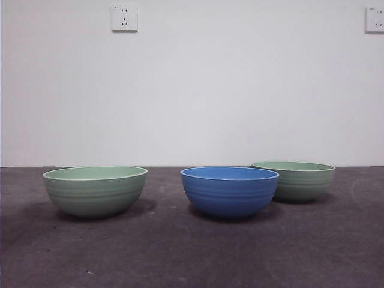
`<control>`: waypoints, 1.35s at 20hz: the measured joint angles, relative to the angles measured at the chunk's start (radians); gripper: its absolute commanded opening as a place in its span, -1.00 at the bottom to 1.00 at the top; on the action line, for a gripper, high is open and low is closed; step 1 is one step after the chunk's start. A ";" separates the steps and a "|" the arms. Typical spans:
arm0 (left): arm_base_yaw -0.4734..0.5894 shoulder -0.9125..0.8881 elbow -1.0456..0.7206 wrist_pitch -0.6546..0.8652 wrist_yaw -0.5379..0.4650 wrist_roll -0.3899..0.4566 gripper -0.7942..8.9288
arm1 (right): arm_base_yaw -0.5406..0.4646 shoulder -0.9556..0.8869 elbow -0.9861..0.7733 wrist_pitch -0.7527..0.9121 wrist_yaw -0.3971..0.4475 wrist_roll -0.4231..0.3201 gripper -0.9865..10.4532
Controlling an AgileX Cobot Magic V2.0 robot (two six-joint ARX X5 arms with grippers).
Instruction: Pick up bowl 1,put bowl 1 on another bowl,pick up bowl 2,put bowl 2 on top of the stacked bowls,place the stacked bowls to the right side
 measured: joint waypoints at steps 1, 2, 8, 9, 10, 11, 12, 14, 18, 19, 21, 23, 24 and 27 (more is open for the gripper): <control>-0.005 0.013 0.011 -0.030 0.000 0.020 -0.85 | 0.000 0.008 0.003 -0.020 0.000 -0.013 -0.85; -0.009 0.021 0.018 -0.051 0.000 0.035 -0.85 | 0.000 0.014 0.003 -0.030 0.000 -0.021 -0.85; -0.017 0.049 0.028 -0.098 0.000 0.076 -0.64 | 0.000 0.032 0.003 -0.031 0.001 -0.031 -0.40; -0.017 0.052 0.027 -0.100 0.000 0.076 -0.37 | 0.000 0.035 0.003 -0.030 0.001 -0.027 -0.23; -0.017 0.054 0.028 -0.101 -0.001 0.076 -0.04 | 0.000 0.038 0.003 -0.029 0.001 -0.019 -0.05; -0.017 0.056 0.028 -0.101 -0.001 0.075 0.24 | 0.000 0.041 0.003 -0.029 0.001 -0.013 0.09; -0.017 0.057 0.028 -0.101 -0.001 0.073 0.47 | 0.000 0.045 0.003 -0.029 0.001 -0.005 0.20; -0.017 0.058 0.028 -0.101 -0.001 0.072 0.52 | 0.000 0.053 0.003 -0.029 0.001 0.006 0.23; -0.017 0.058 0.028 -0.101 -0.001 0.072 0.52 | 0.000 0.070 0.003 -0.029 0.001 0.025 0.22; -0.017 0.058 0.028 -0.101 -0.001 0.072 0.52 | 0.000 0.073 0.003 -0.029 0.001 0.028 0.22; -0.017 0.058 0.028 -0.101 -0.001 0.072 0.52 | 0.000 0.077 0.003 -0.029 0.001 0.035 0.22; -0.017 0.058 0.028 -0.101 -0.001 0.072 0.52 | 0.000 0.082 0.003 -0.031 0.000 0.042 0.22; -0.017 0.058 0.028 -0.101 -0.001 0.072 0.52 | 0.000 0.084 0.003 -0.029 0.002 0.042 0.22; -0.017 0.058 0.027 -0.101 -0.002 0.069 0.52 | 0.000 0.095 0.003 -0.029 0.002 0.049 0.22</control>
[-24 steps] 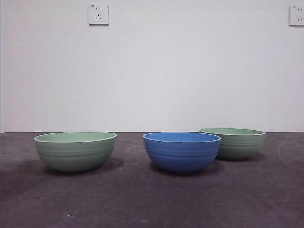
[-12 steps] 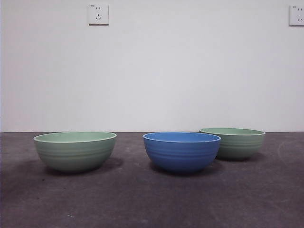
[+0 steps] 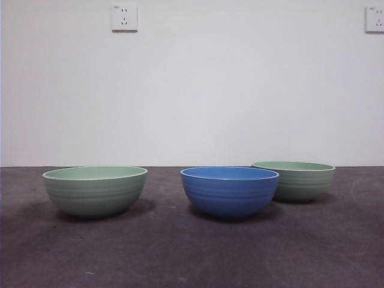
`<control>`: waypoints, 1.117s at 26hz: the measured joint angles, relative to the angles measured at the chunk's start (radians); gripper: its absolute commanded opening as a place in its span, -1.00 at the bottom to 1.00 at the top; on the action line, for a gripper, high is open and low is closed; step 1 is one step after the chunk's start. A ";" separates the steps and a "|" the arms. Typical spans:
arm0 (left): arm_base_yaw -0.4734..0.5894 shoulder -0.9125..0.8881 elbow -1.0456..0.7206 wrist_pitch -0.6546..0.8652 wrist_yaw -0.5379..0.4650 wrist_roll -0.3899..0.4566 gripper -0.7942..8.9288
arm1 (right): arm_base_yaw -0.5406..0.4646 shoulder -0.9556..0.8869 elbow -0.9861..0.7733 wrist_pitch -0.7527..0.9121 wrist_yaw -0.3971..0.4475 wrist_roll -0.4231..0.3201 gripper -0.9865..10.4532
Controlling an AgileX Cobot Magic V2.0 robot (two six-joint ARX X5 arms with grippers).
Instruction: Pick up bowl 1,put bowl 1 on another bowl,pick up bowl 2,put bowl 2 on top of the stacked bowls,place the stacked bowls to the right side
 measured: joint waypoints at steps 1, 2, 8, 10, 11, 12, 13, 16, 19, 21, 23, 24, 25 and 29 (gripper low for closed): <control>0.000 0.000 0.000 0.000 -0.001 -0.001 0.52 | 0.000 0.004 0.000 0.003 0.002 0.002 0.22; 0.000 0.000 0.000 0.000 -0.001 -0.001 0.52 | 0.000 0.008 0.000 0.008 0.011 0.008 0.22; 0.000 0.000 0.000 0.000 -0.001 -0.002 0.52 | 0.000 0.066 0.000 0.138 0.149 0.086 0.22; 0.000 0.000 0.000 0.000 -0.001 -0.002 0.52 | 0.000 0.109 0.007 0.193 0.195 0.121 0.21; 0.000 0.000 0.000 0.000 -0.001 -0.002 0.52 | 0.000 0.133 0.014 0.212 0.216 0.133 0.21; 0.000 0.000 0.000 0.000 -0.001 -0.002 0.52 | 0.000 0.164 0.026 0.231 0.239 0.142 0.21; 0.000 0.000 0.000 0.000 -0.001 -0.002 0.52 | 0.000 0.198 0.042 0.244 0.262 0.148 0.21; 0.000 0.000 0.000 0.000 -0.001 -0.002 0.52 | 0.000 0.311 0.093 0.269 0.321 0.159 0.21; 0.000 0.000 0.000 0.000 -0.001 -0.002 0.52 | 0.000 0.437 0.157 0.288 0.372 0.163 0.21; 0.000 0.000 0.000 0.000 -0.001 -0.002 0.52 | 0.000 0.520 0.201 0.295 0.396 0.164 0.21; 0.000 0.000 0.000 0.000 -0.001 -0.002 0.52 | 0.000 0.599 0.245 0.303 0.410 0.165 0.21; 0.000 0.000 0.000 0.000 -0.001 -0.002 0.52 | 0.000 0.640 0.267 0.314 0.413 0.166 0.19; 0.000 0.000 0.000 0.000 -0.001 -0.002 0.52 | 0.000 0.679 0.286 0.325 0.414 0.166 0.13; 0.000 0.000 0.000 0.000 -0.001 -0.002 0.52 | 0.000 0.810 0.342 0.359 0.417 0.166 0.08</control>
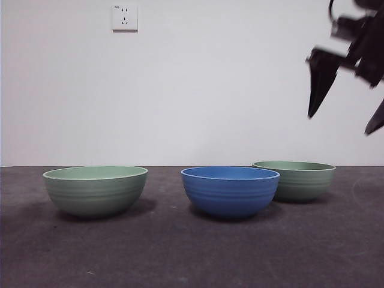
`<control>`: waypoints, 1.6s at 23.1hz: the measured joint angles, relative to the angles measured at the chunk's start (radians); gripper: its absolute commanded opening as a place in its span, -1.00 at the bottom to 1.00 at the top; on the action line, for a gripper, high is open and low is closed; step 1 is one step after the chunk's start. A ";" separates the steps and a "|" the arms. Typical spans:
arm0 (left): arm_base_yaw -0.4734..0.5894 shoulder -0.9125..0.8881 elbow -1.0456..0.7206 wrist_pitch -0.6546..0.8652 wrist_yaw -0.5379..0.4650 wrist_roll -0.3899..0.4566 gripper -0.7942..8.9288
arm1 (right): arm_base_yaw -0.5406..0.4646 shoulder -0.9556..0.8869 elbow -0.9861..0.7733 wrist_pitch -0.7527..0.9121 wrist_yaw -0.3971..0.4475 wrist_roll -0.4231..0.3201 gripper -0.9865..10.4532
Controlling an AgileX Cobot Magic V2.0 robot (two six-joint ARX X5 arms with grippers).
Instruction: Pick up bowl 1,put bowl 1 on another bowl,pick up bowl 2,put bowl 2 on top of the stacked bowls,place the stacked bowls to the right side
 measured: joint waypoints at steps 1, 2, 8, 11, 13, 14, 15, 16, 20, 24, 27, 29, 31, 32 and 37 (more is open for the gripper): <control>0.000 0.000 0.000 0.000 0.000 0.000 0.52 | 0.000 0.032 0.006 0.009 0.011 0.001 0.08; 0.000 0.000 0.000 0.000 0.000 0.000 0.52 | 0.000 0.061 0.012 0.016 0.023 0.003 0.08; 0.000 0.000 0.000 0.000 0.000 0.000 0.52 | 0.000 0.189 0.015 0.077 0.028 0.007 -0.13; 0.000 0.000 0.000 0.000 0.000 0.000 0.52 | 0.000 0.219 0.015 0.109 0.028 0.010 -0.21; 0.000 0.000 0.000 0.000 0.000 0.000 0.52 | 0.000 0.227 0.015 0.120 0.028 0.015 -0.39; 0.000 0.000 0.000 0.000 0.000 0.000 0.52 | 0.000 0.230 0.015 0.129 0.028 0.016 -0.51; 0.000 0.000 0.000 0.000 0.000 0.000 0.52 | 0.000 0.231 0.015 0.134 0.028 0.016 -0.57; 0.000 0.000 0.000 0.000 0.000 0.000 0.52 | 0.000 0.232 0.015 0.142 0.028 0.018 -0.62; 0.000 0.000 0.000 -0.001 0.000 0.000 0.52 | 0.000 0.232 0.015 0.164 0.028 0.018 -0.76; 0.000 0.000 0.000 -0.001 0.000 0.000 0.52 | 0.000 0.232 0.015 0.164 0.031 0.018 -0.78; 0.000 0.000 0.000 -0.002 0.000 0.000 0.52 | 0.000 0.232 0.015 0.164 0.041 0.018 -0.86; 0.000 0.000 0.000 -0.007 0.000 0.000 0.52 | 0.000 0.232 0.015 0.163 0.069 0.018 -0.86; 0.000 0.000 0.000 -0.017 0.000 0.000 0.52 | 0.000 0.232 0.015 0.167 0.076 0.018 -0.86; 0.000 0.000 0.000 -0.023 -0.001 0.000 0.52 | 0.000 0.232 0.015 0.175 0.076 0.018 -0.86; 0.000 0.000 0.000 -0.024 -0.001 0.000 0.52 | 0.008 0.132 0.015 0.178 0.029 0.023 -0.86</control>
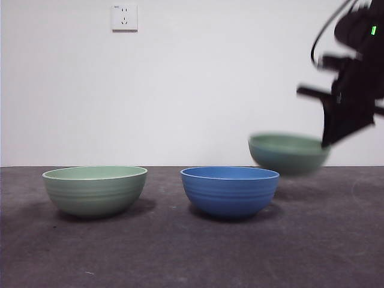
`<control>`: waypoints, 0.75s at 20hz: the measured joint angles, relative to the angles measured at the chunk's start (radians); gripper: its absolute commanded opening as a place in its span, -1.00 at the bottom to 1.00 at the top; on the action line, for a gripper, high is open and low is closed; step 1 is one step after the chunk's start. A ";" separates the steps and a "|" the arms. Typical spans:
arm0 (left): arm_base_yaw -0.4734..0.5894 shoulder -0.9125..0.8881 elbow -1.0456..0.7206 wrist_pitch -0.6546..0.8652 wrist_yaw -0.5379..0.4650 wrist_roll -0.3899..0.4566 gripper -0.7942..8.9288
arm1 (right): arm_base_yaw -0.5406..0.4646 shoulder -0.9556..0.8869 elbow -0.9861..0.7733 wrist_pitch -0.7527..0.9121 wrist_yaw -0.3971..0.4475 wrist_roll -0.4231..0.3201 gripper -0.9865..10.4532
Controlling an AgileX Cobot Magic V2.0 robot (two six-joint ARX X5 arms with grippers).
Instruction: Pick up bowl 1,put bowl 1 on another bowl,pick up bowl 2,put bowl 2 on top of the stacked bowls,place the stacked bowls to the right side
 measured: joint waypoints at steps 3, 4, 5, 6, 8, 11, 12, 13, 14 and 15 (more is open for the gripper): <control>0.000 0.000 0.000 0.002 0.000 0.000 0.52 | 0.048 -0.120 0.017 -0.020 -0.032 -0.001 -0.86; 0.000 0.000 0.000 0.002 -0.004 0.000 0.52 | 0.074 -0.138 0.021 -0.039 -0.034 -0.003 -0.86; 0.000 0.000 0.000 0.002 -0.013 0.000 0.52 | 0.101 -0.141 0.021 -0.068 -0.034 -0.009 -0.86; 0.000 0.000 0.000 0.002 -0.021 0.000 0.52 | 0.126 -0.137 0.020 -0.097 -0.034 -0.013 -0.86; 0.000 0.000 0.000 0.002 -0.026 0.000 0.52 | 0.181 -0.127 0.018 -0.117 -0.031 -0.028 -0.86; 0.000 0.000 0.000 0.002 -0.027 0.000 0.52 | 0.250 -0.116 0.018 -0.114 -0.008 -0.035 -0.86; 0.000 0.000 0.000 0.002 -0.027 0.000 0.52 | 0.267 -0.105 0.018 -0.116 0.009 -0.036 -0.86; 0.000 0.000 0.000 0.002 -0.027 0.000 0.52 | 0.281 -0.080 0.018 -0.120 0.019 -0.040 -0.86; 0.000 0.000 0.000 0.002 -0.027 0.000 0.52 | 0.287 -0.057 0.018 -0.128 0.019 -0.042 -0.86; 0.000 0.000 0.000 0.002 -0.027 0.000 0.52 | 0.294 -0.027 0.018 -0.135 0.023 -0.044 -0.86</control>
